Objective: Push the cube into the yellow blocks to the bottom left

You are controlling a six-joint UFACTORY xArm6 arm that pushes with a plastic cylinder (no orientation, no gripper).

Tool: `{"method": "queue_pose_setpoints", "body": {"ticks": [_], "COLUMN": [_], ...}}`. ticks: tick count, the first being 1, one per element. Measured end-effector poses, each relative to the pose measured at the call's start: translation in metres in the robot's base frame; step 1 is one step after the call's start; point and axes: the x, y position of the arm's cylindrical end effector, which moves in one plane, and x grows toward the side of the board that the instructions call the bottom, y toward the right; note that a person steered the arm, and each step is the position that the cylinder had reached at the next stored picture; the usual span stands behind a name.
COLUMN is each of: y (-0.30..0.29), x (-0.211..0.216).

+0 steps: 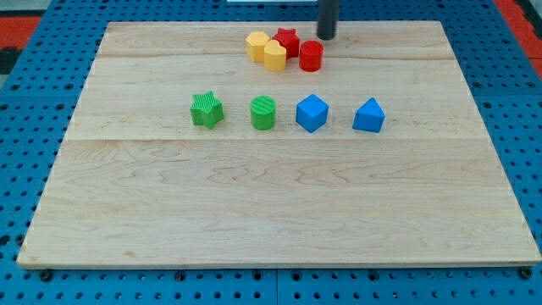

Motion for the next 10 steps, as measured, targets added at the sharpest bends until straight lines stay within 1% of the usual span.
{"method": "queue_pose_setpoints", "body": {"ticks": [1,2,4,5,6,7,8,9,10], "y": [0.004,-0.009,-0.031,0.006,0.098,0.172,0.171,0.126,0.121], "x": [0.027,0.044,0.048,0.053,0.068,0.126,0.177,0.177,0.197]}}
